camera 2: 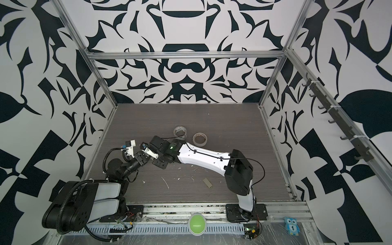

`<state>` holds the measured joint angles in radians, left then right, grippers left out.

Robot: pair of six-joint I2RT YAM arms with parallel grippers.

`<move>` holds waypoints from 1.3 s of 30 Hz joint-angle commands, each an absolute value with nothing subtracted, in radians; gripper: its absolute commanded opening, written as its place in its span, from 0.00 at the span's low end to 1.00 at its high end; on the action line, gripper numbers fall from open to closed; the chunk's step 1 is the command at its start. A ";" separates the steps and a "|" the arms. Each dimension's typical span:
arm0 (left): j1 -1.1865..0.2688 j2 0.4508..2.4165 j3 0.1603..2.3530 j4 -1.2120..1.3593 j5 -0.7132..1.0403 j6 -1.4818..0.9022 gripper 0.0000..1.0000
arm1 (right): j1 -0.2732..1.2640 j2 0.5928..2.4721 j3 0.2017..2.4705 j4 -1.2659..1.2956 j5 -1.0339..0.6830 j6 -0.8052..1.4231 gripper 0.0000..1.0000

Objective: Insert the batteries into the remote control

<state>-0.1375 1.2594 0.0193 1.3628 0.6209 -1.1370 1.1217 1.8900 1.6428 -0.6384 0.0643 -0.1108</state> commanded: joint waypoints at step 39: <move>-0.147 1.146 0.098 1.283 0.868 -1.302 0.00 | 1.164 1.329 1.325 -0.595 -0.085 -0.515 0.49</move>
